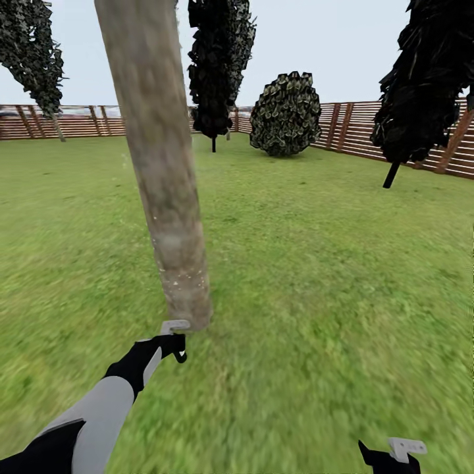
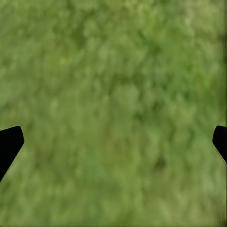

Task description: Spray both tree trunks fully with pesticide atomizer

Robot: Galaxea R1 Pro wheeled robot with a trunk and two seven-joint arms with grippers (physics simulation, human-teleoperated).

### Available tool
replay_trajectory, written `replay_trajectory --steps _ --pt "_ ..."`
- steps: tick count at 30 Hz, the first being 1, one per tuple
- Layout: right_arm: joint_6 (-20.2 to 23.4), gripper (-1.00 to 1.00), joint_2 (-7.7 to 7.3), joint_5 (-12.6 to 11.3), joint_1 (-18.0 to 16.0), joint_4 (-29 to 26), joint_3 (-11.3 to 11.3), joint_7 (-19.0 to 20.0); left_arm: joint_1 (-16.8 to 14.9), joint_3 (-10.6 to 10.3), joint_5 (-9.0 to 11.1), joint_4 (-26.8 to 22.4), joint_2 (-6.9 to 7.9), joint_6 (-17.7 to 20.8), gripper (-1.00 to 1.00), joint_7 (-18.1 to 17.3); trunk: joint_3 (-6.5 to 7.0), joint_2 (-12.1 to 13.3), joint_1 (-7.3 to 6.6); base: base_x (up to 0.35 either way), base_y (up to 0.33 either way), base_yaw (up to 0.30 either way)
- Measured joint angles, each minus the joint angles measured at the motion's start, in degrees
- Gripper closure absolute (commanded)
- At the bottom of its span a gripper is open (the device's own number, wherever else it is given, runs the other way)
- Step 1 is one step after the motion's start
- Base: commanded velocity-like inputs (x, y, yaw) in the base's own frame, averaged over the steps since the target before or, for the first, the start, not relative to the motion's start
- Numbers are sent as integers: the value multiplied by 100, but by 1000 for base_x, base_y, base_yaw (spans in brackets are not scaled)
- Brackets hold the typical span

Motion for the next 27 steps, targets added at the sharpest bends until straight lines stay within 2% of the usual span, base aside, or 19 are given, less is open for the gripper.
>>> replay_trajectory --steps 5,12,17,23,27 --pt "0 -100 0 0 0 0 0 0 0 0 0 0 4 -25 100 -2 0 0 0 -210 -94 0" --pt "0 -100 0 0 0 0 0 0 0 0 0 9 7 -36 100 0 0 0 0 -31 -8 -5" --pt "0 -100 0 0 0 0 0 0 0 0 -1 9 7 -37 100 0 5 0 0 -5 0 -173" --pt "0 -100 0 0 0 0 1 0 0 0 0 16 7 -45 100 0 8 0 0 -214 0 -35" --pt "0 -100 0 8 0 0 1 0 0 0 0 27 7 -45 100 1 8 0 0 -40 0 -2"
